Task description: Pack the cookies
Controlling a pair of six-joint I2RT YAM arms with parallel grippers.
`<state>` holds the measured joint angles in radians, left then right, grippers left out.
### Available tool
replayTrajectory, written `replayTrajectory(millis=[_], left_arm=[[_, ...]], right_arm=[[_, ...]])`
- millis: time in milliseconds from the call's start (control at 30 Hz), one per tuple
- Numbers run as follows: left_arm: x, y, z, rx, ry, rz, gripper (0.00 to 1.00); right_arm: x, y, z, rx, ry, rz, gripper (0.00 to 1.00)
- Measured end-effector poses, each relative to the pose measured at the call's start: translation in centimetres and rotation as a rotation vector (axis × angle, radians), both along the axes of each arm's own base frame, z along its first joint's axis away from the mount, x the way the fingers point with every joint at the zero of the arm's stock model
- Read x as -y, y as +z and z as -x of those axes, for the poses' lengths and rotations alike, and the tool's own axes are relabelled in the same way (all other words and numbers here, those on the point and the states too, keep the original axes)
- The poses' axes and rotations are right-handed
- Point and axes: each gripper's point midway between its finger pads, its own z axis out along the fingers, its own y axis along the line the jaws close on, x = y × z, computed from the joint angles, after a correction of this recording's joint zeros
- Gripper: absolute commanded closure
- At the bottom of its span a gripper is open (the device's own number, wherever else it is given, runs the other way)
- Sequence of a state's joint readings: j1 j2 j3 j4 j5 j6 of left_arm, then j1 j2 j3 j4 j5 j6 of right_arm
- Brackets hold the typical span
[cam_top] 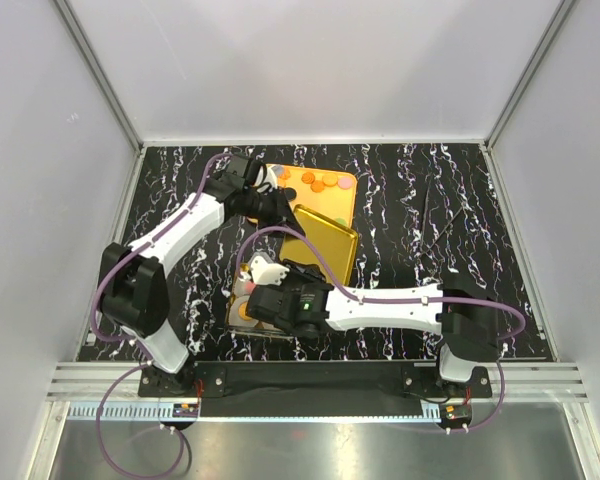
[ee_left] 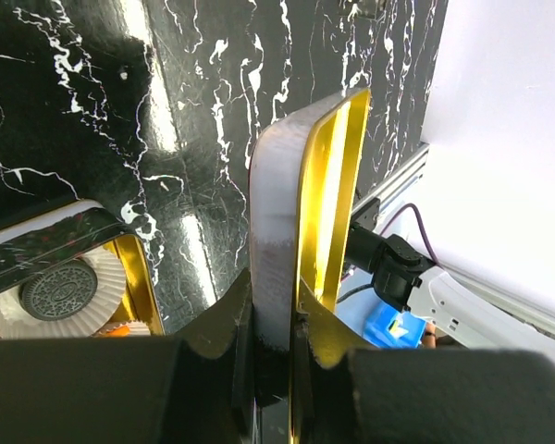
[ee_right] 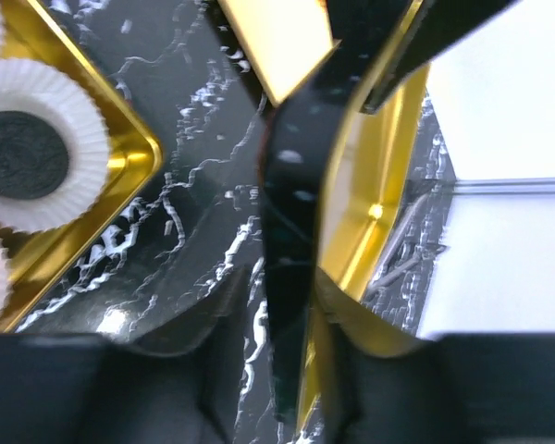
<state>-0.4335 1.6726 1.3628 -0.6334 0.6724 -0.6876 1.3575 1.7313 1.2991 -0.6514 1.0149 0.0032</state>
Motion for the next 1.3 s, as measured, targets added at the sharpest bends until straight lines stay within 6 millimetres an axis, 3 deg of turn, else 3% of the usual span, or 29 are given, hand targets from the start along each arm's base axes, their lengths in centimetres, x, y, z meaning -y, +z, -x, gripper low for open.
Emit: replayTrajectory(millis=[67, 133, 167, 233, 267, 333, 367, 500, 567, 833, 967, 1033, 1167, 1300], left_arm=[[-0.1, -0.2, 0.0, 0.001, 0.0, -0.001, 0.99], [-0.2, -0.4, 0.0, -0.01, 0.009, -0.003, 0.92], [-0.3, -0.5, 0.0, -0.012, 0.014, 0.0, 0.75], [-0.2, -0.4, -0.1, -0.012, 0.014, 0.009, 0.63], [-0.2, -0.2, 0.0, -0.011, 0.009, 0.016, 0.42], [-0.2, 0.3, 0.4, -0.005, -0.001, 0.029, 0.23], [-0.2, 0.7, 0.5, 0.001, -0.002, 0.034, 0.01], [-0.9, 1.8, 0.3, 0.038, 0.016, 0.033, 0.01], [-2.2, 2.0, -0.7, 0.07, 0.07, 0.001, 0.01], [-10.4, 3.0, -6.7, 0.174, 0.385, -0.124, 0.01], [-14.1, 3.3, -8.2, 0.22, 0.512, -0.191, 0.07], [-16.0, 2.7, -7.3, 0.231, 0.57, -0.231, 0.12], [-19.0, 0.3, -3.2, 0.216, 0.66, -0.336, 0.27], [-21.5, -3.9, 1.6, 0.132, 0.736, -0.459, 0.49]], right_arm=[[0.2, 0.2, -0.3, 0.027, -0.007, 0.028, 0.79], [0.4, 0.3, -0.6, 0.043, -0.009, 0.054, 0.89], [0.5, 0.3, -0.6, 0.049, -0.008, 0.067, 0.95], [0.5, 0.5, -0.8, 0.062, -0.009, 0.078, 1.0], [0.5, 0.6, -0.9, 0.067, -0.011, 0.079, 1.0], [0.6, 0.9, -1.1, 0.083, -0.021, 0.083, 1.0], [0.6, 1.1, -1.2, 0.087, -0.024, 0.083, 1.0], [0.4, 1.7, -1.4, 0.094, -0.029, 0.069, 1.0], [0.4, 2.1, -1.3, 0.085, -0.032, 0.062, 1.0], [0.4, 3.9, -0.1, -0.025, -0.046, -0.068, 1.0], [1.0, 4.4, 0.4, -0.158, -0.06, -0.201, 1.0], [1.4, 4.9, 0.0, -0.25, -0.079, -0.327, 1.0], [2.7, 7.5, -1.4, -0.389, -0.107, -0.672, 1.0], [3.1, 10.7, -1.3, -0.485, -0.065, -0.993, 1.0]])
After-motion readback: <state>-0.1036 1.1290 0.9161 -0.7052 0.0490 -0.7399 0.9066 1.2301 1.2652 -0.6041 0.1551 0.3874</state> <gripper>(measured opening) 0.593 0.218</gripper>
